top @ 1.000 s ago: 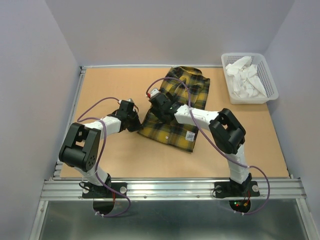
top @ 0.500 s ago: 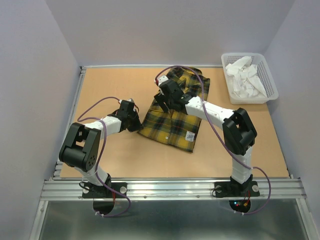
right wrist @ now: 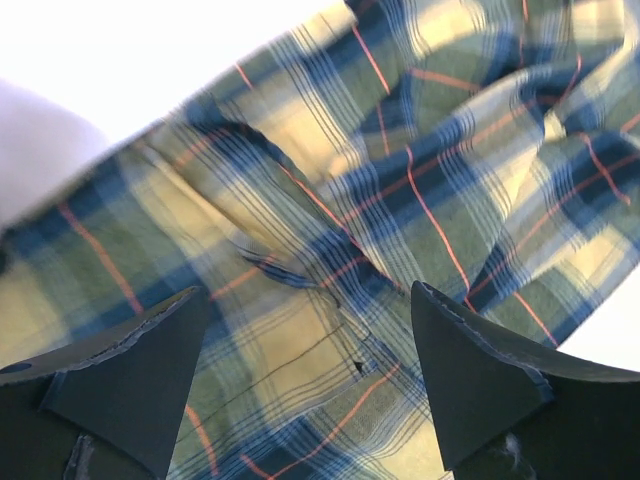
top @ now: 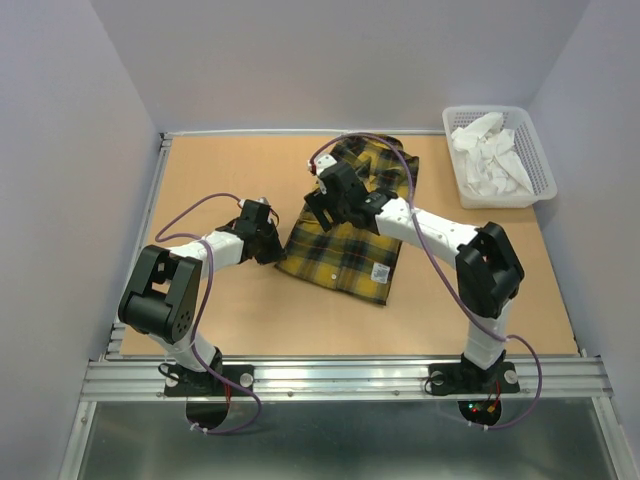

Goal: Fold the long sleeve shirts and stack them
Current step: Fold the shirt

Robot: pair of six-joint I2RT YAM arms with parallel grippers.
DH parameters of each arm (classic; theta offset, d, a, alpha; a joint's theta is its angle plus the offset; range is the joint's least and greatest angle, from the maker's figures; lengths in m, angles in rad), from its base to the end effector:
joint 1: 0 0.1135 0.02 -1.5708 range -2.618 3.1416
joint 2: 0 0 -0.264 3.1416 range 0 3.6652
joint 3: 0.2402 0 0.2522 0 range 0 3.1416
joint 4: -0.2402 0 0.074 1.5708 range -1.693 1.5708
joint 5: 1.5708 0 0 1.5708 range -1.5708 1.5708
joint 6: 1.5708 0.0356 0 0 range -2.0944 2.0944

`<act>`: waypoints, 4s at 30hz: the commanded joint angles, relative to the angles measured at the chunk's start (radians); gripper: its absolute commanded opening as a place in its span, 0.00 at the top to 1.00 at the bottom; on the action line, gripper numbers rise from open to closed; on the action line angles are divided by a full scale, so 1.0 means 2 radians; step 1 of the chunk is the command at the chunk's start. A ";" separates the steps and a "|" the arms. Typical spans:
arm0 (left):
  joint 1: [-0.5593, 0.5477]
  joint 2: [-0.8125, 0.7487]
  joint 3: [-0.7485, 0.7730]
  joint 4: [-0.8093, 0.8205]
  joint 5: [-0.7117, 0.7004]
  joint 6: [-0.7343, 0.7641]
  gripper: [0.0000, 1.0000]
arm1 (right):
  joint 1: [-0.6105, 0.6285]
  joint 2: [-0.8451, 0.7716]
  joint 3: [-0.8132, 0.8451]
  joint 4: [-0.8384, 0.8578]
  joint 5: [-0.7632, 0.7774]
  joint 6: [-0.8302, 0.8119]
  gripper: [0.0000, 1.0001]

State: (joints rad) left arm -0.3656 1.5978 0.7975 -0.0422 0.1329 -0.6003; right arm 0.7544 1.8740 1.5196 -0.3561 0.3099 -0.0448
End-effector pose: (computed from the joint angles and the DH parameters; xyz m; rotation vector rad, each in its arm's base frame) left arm 0.2911 -0.1165 0.1619 -0.2290 2.4827 -0.5881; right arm 0.3216 0.2874 0.2663 -0.7221 2.1216 0.0289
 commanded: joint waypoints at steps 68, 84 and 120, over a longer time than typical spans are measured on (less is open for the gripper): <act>-0.010 -0.103 0.050 -0.074 -0.053 0.044 0.46 | -0.090 0.002 0.043 0.052 -0.011 0.027 0.12; -0.110 -0.090 0.086 0.000 0.019 0.085 0.59 | -0.113 -0.182 -0.209 0.055 -0.244 0.180 0.41; -0.083 0.027 0.071 0.023 0.006 0.045 0.75 | -0.147 -0.082 -0.374 0.326 -0.492 0.335 0.73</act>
State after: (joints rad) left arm -0.5537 1.7611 0.9699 0.0715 0.1917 -0.5320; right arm 0.4702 1.7897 0.7376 0.3851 -0.6525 0.6720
